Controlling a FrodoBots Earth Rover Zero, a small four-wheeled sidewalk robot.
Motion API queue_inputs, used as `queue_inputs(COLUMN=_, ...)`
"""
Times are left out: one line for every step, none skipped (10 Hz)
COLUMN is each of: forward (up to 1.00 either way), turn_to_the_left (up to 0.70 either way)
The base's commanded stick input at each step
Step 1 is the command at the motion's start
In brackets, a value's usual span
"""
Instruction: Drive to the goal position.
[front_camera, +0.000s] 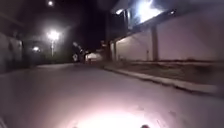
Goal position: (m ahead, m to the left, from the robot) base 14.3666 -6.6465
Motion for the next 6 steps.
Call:
queue_inputs(forward=0.7, turn_to_the_left=0.0)
queue_inputs(forward=0.7, turn_to_the_left=0.0)
queue_inputs(forward=0.7, turn_to_the_left=0.0)
queue_inputs(forward=0.7, turn_to_the_left=0.0)
queue_inputs(forward=0.7, turn_to_the_left=0.0)
queue_inputs(forward=0.7, turn_to_the_left=0.0)
